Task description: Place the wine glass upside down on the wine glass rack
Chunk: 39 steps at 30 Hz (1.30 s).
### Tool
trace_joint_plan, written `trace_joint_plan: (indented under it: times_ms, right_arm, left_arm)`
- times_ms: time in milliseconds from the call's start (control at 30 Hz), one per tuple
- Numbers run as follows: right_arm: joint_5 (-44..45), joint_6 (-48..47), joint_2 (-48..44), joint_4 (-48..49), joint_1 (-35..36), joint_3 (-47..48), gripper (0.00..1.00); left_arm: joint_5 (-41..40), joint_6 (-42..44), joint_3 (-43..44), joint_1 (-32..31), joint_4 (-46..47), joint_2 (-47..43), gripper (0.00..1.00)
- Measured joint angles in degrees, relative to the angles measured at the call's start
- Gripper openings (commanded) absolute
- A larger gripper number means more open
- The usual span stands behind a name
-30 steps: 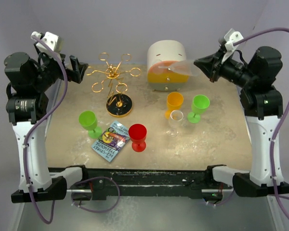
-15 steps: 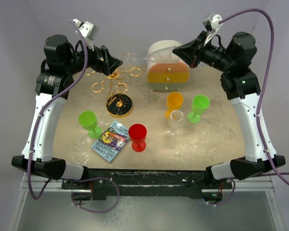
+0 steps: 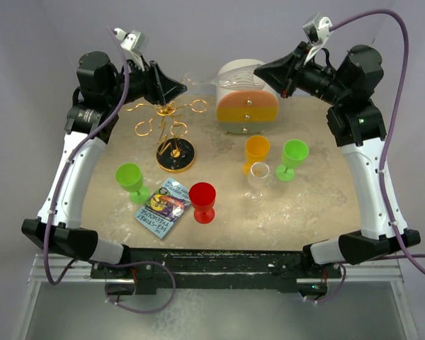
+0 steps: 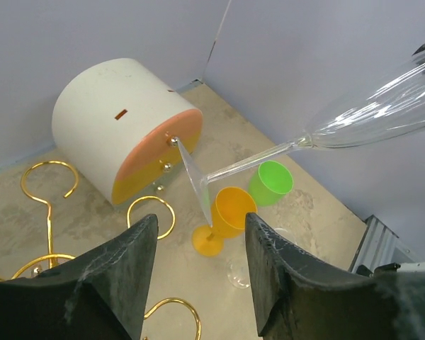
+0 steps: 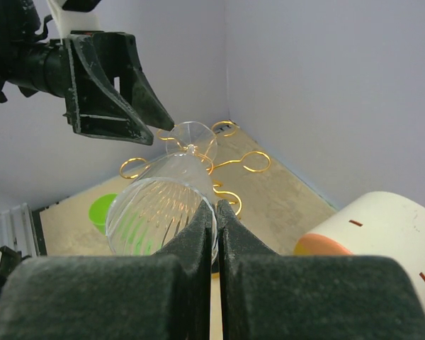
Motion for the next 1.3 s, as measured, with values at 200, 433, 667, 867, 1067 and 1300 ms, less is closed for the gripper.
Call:
trace_joint_plan:
  times_ms: [200,433,667,867,1067,1300]
  right_arm:
    - [-0.2,0.4,-0.1,0.2,0.0,0.0,0.0]
    - [-0.2,0.5,-1.2,0.3,0.0,-0.1,0.0]
    - [-0.2,0.5,-1.7,0.3,0.0,-0.1,0.0]
    - [-0.2,0.5,-1.7,0.3,0.0,-0.1,0.0]
    - [-0.2,0.4,-1.9,0.8,0.0,-1.3,0.0]
    - [-0.2,0.4,-1.9,1.1,0.0,-2.5,0.0]
  left_arm:
    - [1.1,-3.2,-0.3,0.0,2.4,1.5,0.4]
    - [2.1,-5.5,-1.2,-0.1,5.1,2.2,0.42]
    - [3.7,-7.4,-3.1,-0.4,7.1,2.5,0.43]
    - [4.9,-8.7,-3.1,-0.4,8.5,3.3,0.38]
    - [6.2,-9.4,-3.1,-0.5,9.7,3.7,0.28]
    - [7.0,-9.8,-3.2,-0.7,10.9,3.7,0.01]
